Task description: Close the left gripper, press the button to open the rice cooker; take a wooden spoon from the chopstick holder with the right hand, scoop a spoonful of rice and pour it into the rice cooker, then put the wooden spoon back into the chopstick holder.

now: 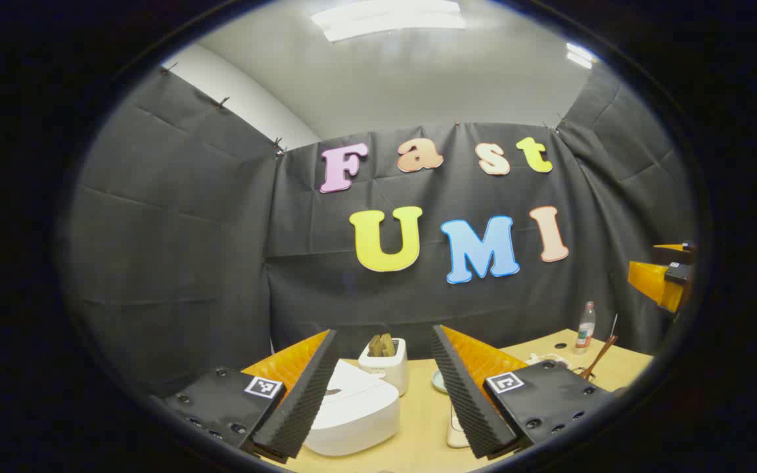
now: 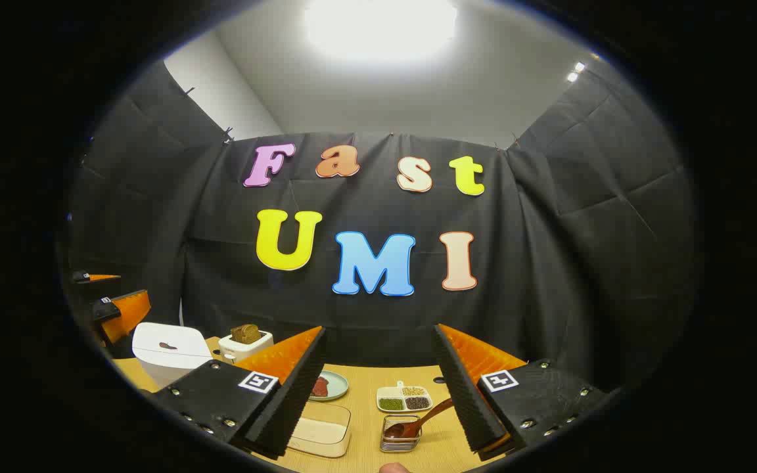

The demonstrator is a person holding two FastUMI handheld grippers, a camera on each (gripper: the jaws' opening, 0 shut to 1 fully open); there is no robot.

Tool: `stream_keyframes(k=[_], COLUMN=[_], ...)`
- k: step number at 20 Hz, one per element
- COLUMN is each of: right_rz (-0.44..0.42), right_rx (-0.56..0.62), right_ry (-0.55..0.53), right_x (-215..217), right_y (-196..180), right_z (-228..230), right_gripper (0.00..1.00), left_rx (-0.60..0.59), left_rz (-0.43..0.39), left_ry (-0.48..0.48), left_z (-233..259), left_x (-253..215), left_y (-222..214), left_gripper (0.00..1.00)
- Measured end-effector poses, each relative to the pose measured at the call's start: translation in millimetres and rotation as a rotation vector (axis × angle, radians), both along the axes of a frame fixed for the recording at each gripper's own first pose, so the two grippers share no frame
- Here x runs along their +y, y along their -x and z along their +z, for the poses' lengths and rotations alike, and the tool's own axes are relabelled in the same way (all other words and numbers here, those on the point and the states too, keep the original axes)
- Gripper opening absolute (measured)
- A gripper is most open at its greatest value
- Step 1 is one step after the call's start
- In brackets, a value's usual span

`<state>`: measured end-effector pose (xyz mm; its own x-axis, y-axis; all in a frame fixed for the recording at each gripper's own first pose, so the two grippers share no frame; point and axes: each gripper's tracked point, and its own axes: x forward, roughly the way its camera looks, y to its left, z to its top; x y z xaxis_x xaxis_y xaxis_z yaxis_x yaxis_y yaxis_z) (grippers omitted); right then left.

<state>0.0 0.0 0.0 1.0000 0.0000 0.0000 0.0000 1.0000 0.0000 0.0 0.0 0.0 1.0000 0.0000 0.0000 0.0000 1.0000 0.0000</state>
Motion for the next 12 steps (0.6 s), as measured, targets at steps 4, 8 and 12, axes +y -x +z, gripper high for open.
stream_keyframes(k=[4, 8, 12], right_rz=[0.004, 0.008, 0.008], right_rx=[0.0, 0.001, 0.006], right_ry=[0.003, 0.014, 0.014], right_x=[1.2, 2.2, 1.1], right_y=[2.7, 5.0, 9.3], right_z=[-0.3, -0.5, -0.6], right_gripper=[0.96, 0.96, 0.96], left_rx=[-0.003, -0.003, -0.006], left_rz=[-0.007, -0.009, -0.005], left_ry=[-0.008, -0.005, -0.009], left_z=[4.3, 5.1, 5.4], left_x=[-2.2, -0.5, -0.5], left_y=[2.7, 2.7, 3.6], left_gripper=[0.98, 0.91, 1.0])
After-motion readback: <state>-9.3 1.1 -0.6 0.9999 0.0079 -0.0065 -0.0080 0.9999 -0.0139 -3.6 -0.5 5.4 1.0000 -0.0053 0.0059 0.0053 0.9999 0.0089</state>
